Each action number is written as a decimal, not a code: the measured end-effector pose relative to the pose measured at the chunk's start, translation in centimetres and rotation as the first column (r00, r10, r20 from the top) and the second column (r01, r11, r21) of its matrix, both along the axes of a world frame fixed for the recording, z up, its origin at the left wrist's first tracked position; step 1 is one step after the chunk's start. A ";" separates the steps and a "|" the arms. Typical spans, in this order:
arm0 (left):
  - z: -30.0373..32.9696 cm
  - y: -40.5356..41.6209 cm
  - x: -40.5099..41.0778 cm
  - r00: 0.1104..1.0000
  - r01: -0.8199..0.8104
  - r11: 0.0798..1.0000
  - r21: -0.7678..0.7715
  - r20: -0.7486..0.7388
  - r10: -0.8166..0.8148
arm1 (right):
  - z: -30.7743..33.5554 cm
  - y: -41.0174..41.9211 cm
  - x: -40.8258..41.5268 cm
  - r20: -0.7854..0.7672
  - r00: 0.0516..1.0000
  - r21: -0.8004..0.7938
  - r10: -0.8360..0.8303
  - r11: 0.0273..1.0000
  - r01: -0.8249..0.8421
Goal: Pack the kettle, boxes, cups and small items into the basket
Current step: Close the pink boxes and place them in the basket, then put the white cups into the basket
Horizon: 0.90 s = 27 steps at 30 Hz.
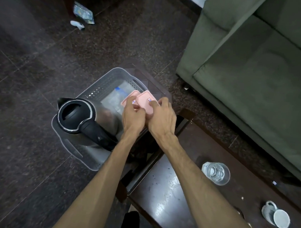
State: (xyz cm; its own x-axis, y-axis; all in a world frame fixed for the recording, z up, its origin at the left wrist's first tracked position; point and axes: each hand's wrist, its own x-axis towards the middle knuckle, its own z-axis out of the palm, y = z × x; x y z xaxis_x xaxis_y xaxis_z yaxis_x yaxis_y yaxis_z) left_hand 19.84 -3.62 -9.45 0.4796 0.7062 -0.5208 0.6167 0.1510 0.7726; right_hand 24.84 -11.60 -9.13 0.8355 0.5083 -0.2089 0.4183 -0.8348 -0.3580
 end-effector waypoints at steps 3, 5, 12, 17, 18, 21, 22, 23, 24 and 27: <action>0.1 -0.2 0.0 1.000 -0.013 0.997 0.075 -0.006 0.013 | 0.5 -1.1 -0.4 -0.035 0.999 0.060 -0.001 0.998 0.003; 0.2 -0.5 0.0 0.999 -0.043 0.993 0.113 -0.006 0.044 | 0.8 -2.3 -0.9 -0.026 1.000 0.115 -0.009 0.993 0.012; 1.2 -5.5 -0.4 1.000 -0.025 0.936 0.351 0.000 0.027 | 0.9 -9.2 -3.5 -0.065 0.983 0.229 -0.174 0.956 0.185; 1.3 -13.6 0.3 0.960 0.267 0.932 0.244 0.015 -0.279 | 1.0 -16.6 -4.7 -0.095 0.949 0.250 -0.299 0.916 0.314; 1.2 -15.6 0.3 0.937 0.339 0.913 0.227 0.006 -0.350 | 1.1 -18.2 -4.8 -0.093 0.939 0.251 -0.332 0.905 0.344; 0.8 -21.5 0.1 0.860 0.502 0.843 0.194 -0.013 -0.510 | 1.2 -23.6 -5.3 -0.113 0.890 0.248 -0.442 0.855 0.456; 0.6 -23.5 0.0 0.839 0.536 0.825 0.180 -0.008 -0.544 | 1.2 -25.6 -5.6 -0.123 0.869 0.250 -0.479 0.832 0.495; 0.5 -25.5 -0.1 0.817 0.568 0.804 0.175 -0.007 -0.576 | 1.2 -27.6 -5.9 -0.135 0.844 0.255 -0.519 0.805 0.536; 0.4 -27.5 -0.3 0.792 0.603 0.778 0.178 -0.013 -0.610 | 1.1 -29.7 -6.2 -0.149 0.813 0.261 -0.563 0.770 0.582; 0.2 -33.3 -1.1 0.670 0.732 0.646 0.216 -0.054 -0.740 | 0.7 -36.5 -7.2 -0.172 0.681 0.240 -0.712 0.640 0.730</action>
